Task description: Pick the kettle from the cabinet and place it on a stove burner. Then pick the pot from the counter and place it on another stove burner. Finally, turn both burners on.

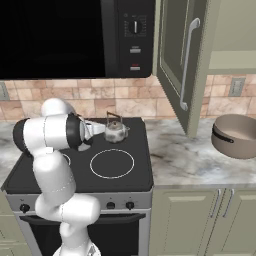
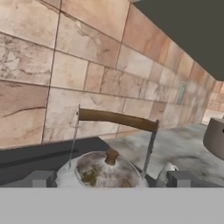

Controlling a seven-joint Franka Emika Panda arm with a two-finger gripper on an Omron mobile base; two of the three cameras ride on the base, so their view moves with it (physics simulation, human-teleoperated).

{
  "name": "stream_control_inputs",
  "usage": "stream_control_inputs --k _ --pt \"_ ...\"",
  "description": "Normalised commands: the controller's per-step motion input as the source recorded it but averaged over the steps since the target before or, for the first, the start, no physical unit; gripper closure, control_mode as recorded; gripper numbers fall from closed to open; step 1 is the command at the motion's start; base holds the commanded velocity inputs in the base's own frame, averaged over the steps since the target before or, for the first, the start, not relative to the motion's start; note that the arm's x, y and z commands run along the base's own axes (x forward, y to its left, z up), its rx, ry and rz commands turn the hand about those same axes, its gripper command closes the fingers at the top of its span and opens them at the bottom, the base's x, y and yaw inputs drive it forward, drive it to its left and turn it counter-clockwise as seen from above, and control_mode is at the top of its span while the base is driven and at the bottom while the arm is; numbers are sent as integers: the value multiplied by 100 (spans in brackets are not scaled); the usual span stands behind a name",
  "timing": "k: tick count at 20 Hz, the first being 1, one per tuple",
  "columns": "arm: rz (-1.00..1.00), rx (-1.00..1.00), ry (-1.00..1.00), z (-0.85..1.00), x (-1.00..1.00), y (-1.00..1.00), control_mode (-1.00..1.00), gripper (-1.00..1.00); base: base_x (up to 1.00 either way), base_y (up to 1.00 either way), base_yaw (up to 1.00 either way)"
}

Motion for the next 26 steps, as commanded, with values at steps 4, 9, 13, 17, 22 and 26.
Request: stream_control_inputs --k 4,9,13,17,22,26 --pt "-3 0 0 16 -43 0 -100 -100 0 0 0" --pt "-1 0 0 4 -41 -4 -100 -100 0 0 0" --pt "-3 1 1 0 -37 -14 -100 -100 0 0 0" --pt "-4 1 0 0 -36 -20 -100 -100 0 0 0" --pt "-3 2 1 -10 -20 -26 -100 -100 0 0 0" --pt "-3 2 0 -23 -1 -25 -100 -100 0 0 0"
